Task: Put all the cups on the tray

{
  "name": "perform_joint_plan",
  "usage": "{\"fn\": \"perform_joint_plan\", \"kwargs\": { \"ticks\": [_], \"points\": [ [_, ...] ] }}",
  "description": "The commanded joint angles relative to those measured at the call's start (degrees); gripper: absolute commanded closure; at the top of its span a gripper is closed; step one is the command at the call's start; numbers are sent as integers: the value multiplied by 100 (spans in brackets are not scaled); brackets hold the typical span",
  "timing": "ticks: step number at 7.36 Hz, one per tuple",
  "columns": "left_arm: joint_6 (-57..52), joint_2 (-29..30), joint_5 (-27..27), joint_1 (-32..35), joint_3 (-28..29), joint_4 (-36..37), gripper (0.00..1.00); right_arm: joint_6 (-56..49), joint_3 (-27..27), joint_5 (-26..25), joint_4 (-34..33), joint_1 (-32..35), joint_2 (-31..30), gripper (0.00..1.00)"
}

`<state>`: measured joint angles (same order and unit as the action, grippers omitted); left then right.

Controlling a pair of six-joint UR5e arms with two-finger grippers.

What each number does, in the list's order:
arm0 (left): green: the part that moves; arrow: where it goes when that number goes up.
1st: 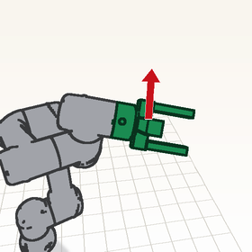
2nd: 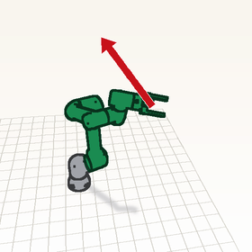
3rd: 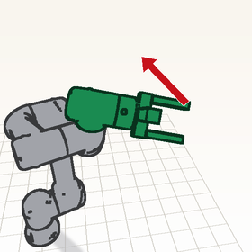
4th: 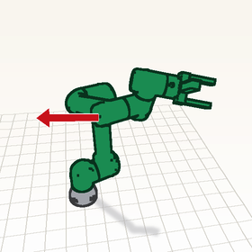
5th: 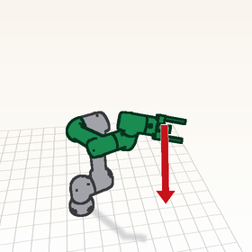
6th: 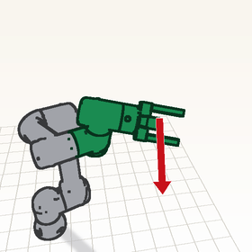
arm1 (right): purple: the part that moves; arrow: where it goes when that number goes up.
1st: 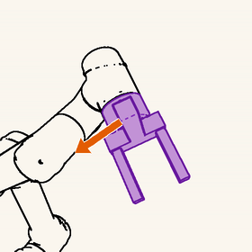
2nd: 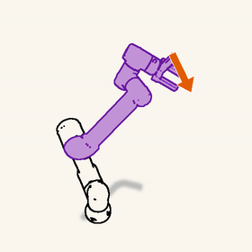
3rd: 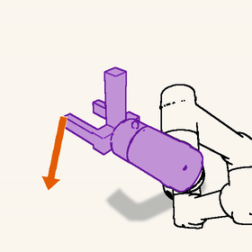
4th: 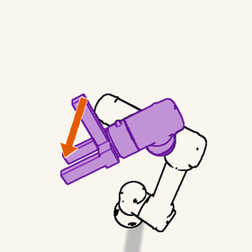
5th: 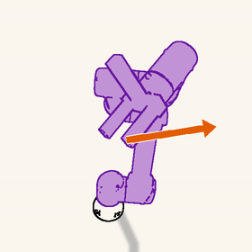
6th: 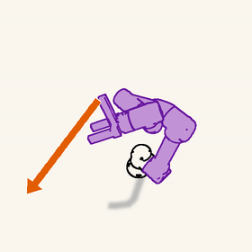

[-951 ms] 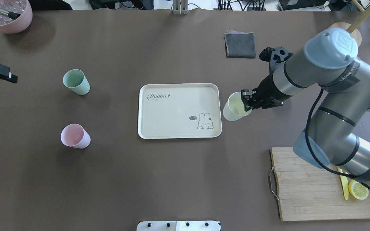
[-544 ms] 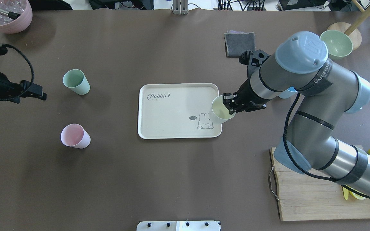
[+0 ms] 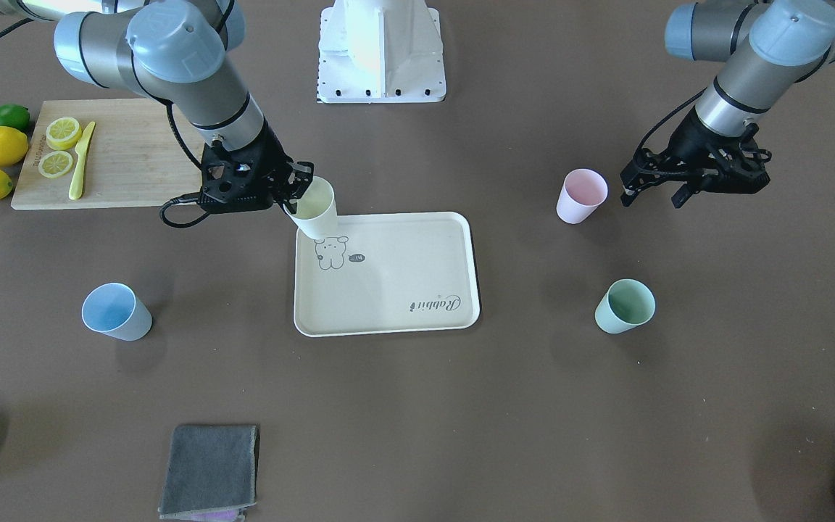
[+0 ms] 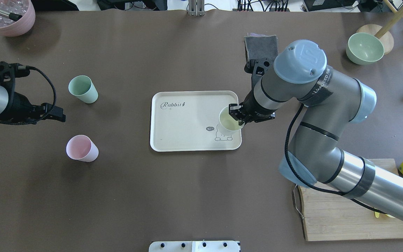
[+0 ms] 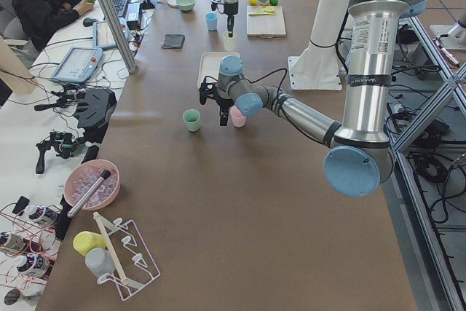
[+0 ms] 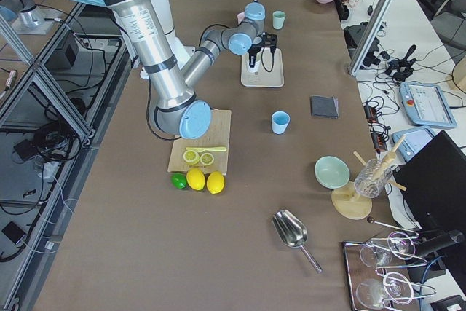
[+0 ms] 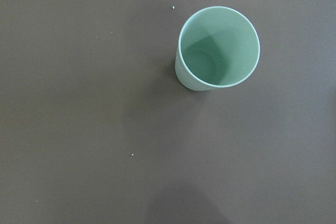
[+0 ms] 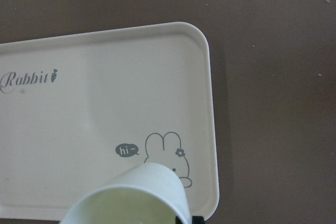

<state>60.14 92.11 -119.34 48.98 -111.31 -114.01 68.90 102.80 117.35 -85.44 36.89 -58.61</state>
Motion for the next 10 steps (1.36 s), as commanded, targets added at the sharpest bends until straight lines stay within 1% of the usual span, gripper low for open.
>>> {"fn": "perform_joint_plan", "kwargs": {
  "ticks": [1,3,6,8,9,10],
  "points": [
    [6,-9,7,-20,-23,2,2,-8,-453,-89,10,-120,306,100],
    [15,-9,42,-20,-32,2,2,-8,-542,-98,19,-225,289,100],
    [15,-1,43,-99,-40,2,2,-26,-743,-247,54,-261,298,100],
    [15,0,43,-160,-40,2,2,-9,-762,-283,80,-287,306,100],
    [15,-9,43,-178,-49,2,2,0,-762,-283,80,-287,315,19],
    [24,-44,130,-283,-93,2,2,122,-692,-291,89,-296,315,0]
  ]
}}
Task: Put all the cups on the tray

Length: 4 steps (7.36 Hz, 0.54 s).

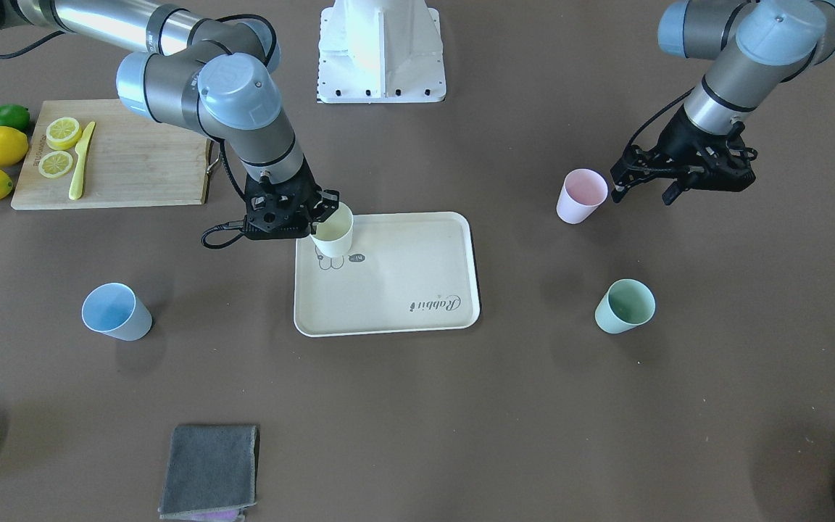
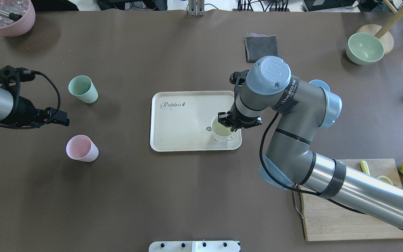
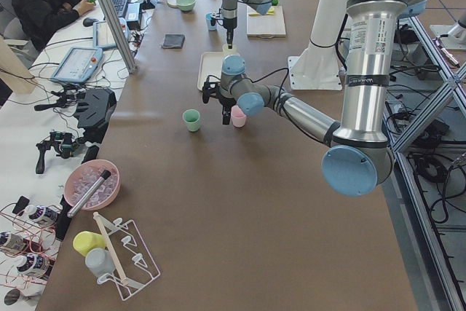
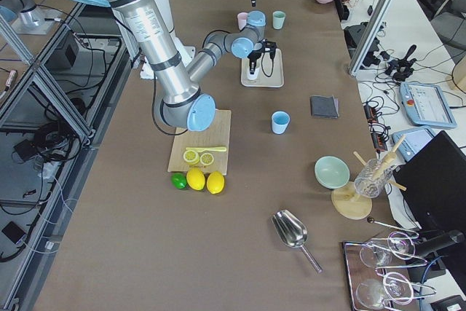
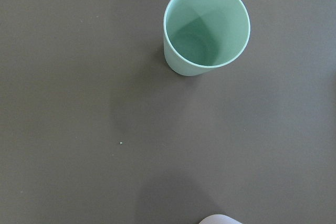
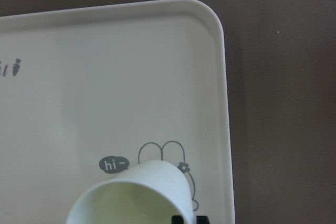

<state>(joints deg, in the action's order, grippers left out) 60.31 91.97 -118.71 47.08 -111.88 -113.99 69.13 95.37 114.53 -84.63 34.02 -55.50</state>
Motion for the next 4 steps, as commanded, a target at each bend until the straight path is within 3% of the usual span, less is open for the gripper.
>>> {"fn": "perform_joint_plan", "kwargs": {
  "ticks": [1,3,4],
  "points": [
    [285,-47,276,-355,-106,0,2,187,191,8,-1,-1,-5,0],
    [385,-231,533,-743,-177,0,3,188,516,156,-88,183,-49,0],
    [385,-241,525,-753,-133,0,10,188,604,236,-184,245,-49,0]
  ]
}}
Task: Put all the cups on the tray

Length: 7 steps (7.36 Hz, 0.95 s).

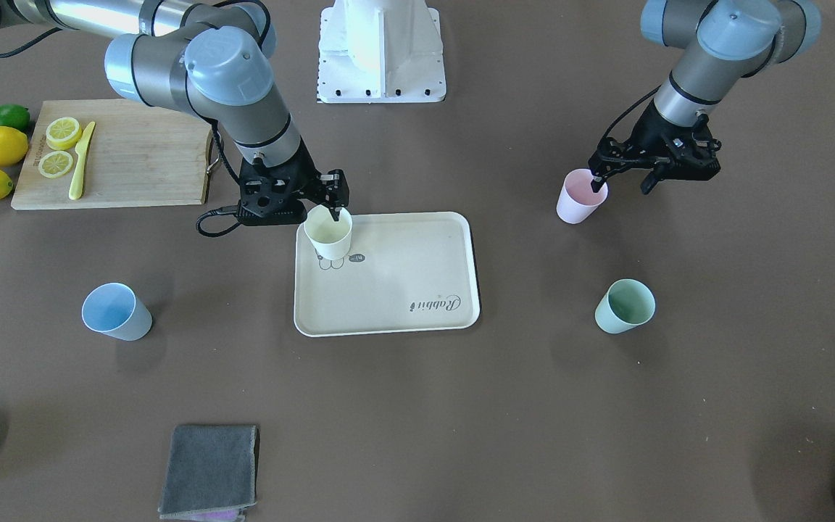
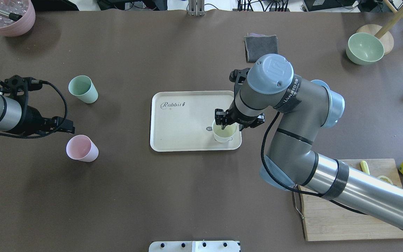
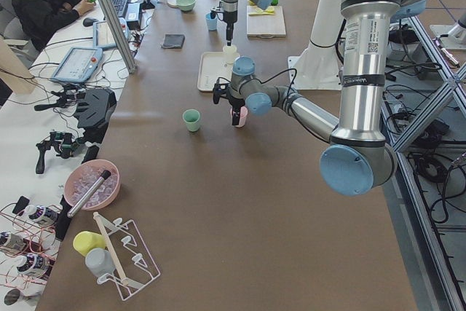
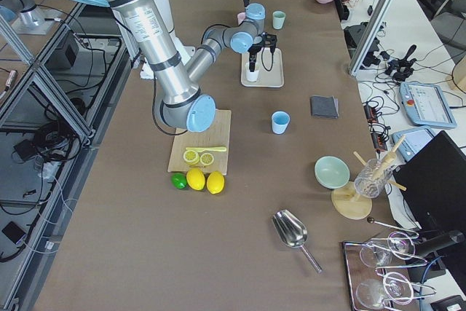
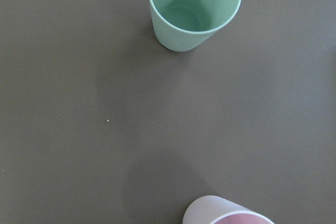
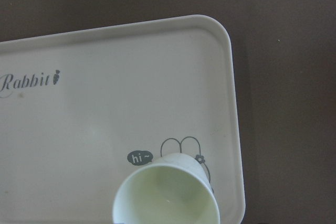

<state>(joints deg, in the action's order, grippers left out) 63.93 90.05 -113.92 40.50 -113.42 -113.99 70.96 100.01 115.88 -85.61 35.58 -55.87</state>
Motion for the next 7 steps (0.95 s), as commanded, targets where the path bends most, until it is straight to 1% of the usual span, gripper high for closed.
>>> {"fn": "perform_joint_plan", "kwargs": {
  "ticks": [1,2,3,4,5,6,7],
  "points": [
    [14,-31,54,-112,135,-9,22,6,315,119,-296,133,-20,0],
    [14,4,158,-190,232,-9,24,-3,439,128,-437,169,-29,0],
    [23,30,290,-339,346,-148,25,-29,440,171,-456,221,-29,0],
    [32,39,291,-410,451,-280,34,-73,440,180,-465,300,-64,0],
    [188,39,282,-411,409,-290,89,-82,449,328,-465,423,-90,0],
    [225,39,230,-411,321,-290,100,-91,466,504,-465,572,-99,0],
    [225,30,203,-385,146,-264,100,-91,492,627,-474,712,-117,0]
  ]
}}
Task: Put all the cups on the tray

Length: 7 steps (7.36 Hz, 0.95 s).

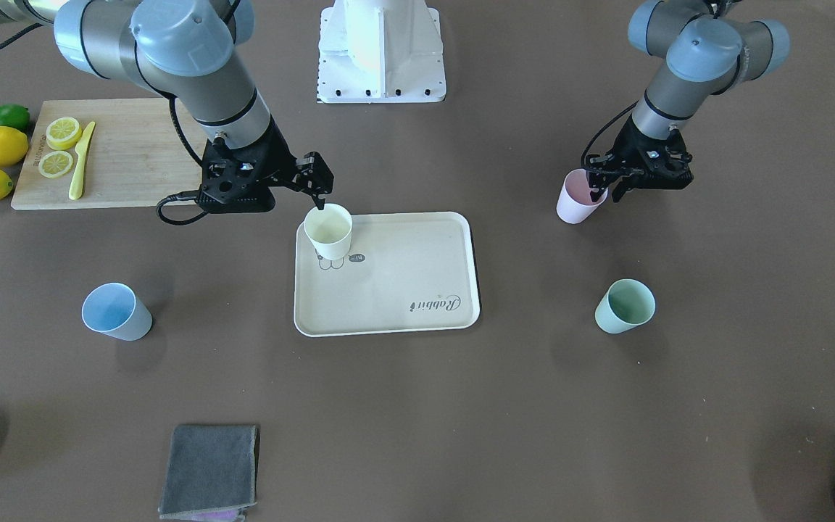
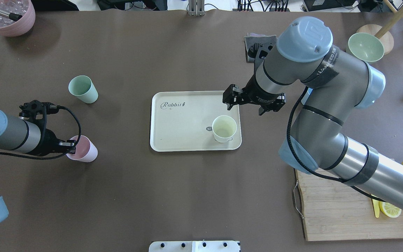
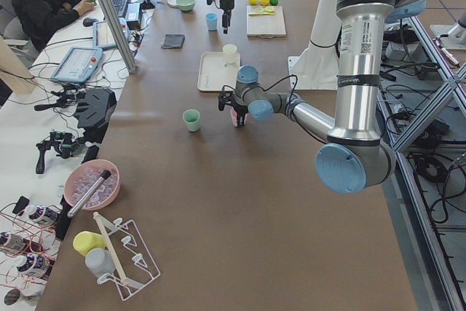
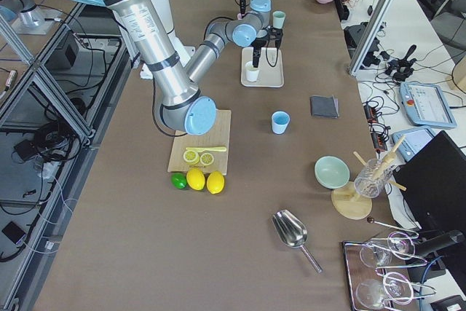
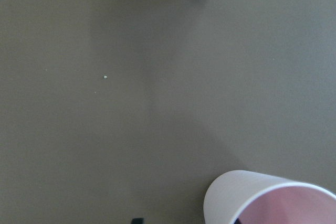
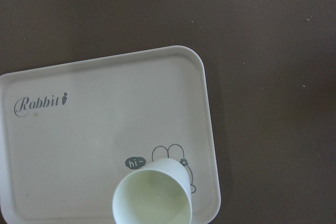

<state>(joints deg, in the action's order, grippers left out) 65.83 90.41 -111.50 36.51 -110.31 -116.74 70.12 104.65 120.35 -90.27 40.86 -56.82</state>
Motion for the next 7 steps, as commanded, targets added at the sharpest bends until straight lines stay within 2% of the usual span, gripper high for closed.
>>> {"fn": "perform_joint_plan", "kwargs": {
  "ticks": [1,2,3,4,5,6,7],
  "points": [
    [35,-14,-82,75,-306,45,100,-16,29,208,-9,281,-40,0],
    [44,3,-561,249,-394,150,100,-42,46,217,0,360,-110,0],
    [44,29,-722,564,-438,186,100,-121,46,260,-8,492,-180,0],
    [61,238,-724,594,-378,256,100,-348,38,269,-9,606,-346,0],
    [87,884,-680,594,-369,1014,100,-759,29,270,0,816,-600,0],
    [383,1857,-662,576,-308,2074,100,-1320,11,270,0,1036,-803,0],
    [778,2493,-558,541,-124,2424,100,-1752,-102,226,0,1177,-987,0]
  ]
}}
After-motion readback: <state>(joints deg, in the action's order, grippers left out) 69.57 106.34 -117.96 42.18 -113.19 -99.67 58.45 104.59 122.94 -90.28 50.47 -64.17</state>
